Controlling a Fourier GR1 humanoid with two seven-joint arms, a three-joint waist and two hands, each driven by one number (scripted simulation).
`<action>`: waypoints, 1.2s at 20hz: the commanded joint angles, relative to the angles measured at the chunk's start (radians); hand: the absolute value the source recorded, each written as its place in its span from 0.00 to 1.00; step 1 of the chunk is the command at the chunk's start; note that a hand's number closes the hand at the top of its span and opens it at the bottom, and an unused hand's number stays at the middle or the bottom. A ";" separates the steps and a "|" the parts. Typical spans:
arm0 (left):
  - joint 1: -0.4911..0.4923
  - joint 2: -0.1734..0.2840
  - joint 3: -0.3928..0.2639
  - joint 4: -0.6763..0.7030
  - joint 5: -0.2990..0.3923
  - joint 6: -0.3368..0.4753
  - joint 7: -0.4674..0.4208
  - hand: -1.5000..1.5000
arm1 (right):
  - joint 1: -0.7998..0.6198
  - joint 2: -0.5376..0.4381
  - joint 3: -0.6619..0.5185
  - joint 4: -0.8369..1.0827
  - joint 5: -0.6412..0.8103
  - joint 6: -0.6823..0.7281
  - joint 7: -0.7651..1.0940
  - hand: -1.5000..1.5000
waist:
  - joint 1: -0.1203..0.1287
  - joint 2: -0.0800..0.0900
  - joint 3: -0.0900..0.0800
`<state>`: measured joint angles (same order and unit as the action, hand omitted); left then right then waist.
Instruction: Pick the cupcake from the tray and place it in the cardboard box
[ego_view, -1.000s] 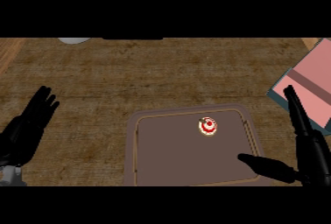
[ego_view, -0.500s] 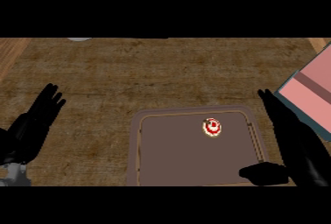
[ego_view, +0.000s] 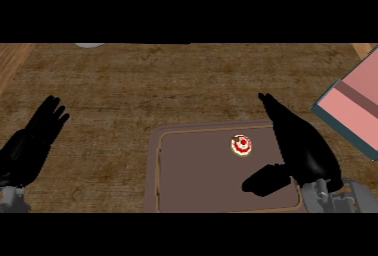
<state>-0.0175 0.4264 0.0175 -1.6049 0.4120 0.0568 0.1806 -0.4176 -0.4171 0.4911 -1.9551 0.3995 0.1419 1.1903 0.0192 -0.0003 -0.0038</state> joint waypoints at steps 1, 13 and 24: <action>0.014 -0.023 -0.019 0.015 -0.032 0.001 -0.029 0.50 | -0.084 0.061 -0.019 0.053 -0.056 0.106 0.248 0.00 | -0.009 -0.001 0.001; 0.041 -0.004 0.052 -0.059 0.007 -0.027 0.030 0.50 | -0.057 0.105 0.000 0.071 0.006 0.102 0.200 0.00 | -0.013 -0.002 0.003; -0.029 -0.054 0.015 -0.028 -0.065 0.015 0.060 0.50 | -0.135 0.176 0.016 0.246 0.091 0.144 0.158 0.00 | -0.015 0.000 0.003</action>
<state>-0.0149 0.3821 0.0415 -1.6459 0.3665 0.0593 0.2263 -0.4880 -0.2937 0.4943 -1.7669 0.4700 0.2063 1.1584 0.0038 -0.0009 -0.0009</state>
